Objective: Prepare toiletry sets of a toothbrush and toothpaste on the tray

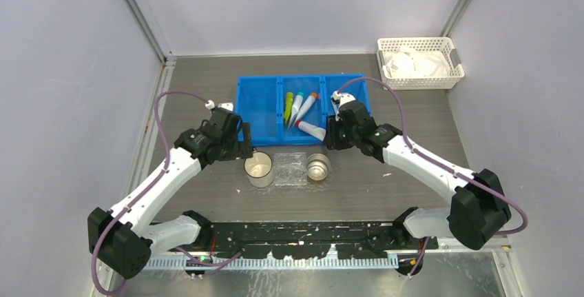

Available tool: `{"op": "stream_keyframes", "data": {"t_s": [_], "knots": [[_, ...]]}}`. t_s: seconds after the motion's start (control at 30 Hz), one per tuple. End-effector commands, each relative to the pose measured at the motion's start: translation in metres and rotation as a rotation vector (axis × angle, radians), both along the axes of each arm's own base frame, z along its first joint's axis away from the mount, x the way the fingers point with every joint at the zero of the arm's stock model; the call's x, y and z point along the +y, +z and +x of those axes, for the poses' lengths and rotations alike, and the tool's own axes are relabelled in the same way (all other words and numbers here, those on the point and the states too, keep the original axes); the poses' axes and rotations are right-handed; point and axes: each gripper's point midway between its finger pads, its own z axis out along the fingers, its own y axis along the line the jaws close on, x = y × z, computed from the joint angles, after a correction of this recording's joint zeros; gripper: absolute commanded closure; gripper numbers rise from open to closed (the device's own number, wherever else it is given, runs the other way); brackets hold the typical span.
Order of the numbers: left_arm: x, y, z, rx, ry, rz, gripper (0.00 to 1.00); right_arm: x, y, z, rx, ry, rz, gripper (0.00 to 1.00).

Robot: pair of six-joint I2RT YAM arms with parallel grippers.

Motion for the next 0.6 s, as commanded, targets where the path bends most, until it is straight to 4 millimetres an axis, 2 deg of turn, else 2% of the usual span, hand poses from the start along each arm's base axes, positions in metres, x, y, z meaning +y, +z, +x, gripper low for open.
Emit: {"op": "stream_keyframes", "data": {"t_s": [0.0,0.33,0.57], "knots": [[-0.004,0.006,0.010,-0.038,-0.006,-0.019,0.00,0.019,0.029,0.012,-0.129,0.037,0.134,0.61],[-0.004,0.001,0.011,-0.028,-0.008,-0.007,0.00,0.019,0.006,0.019,-0.114,0.023,0.104,0.64],[-0.004,-0.001,0.012,-0.022,-0.011,-0.001,0.00,0.009,-0.002,0.025,-0.136,-0.027,0.071,0.65]]}}
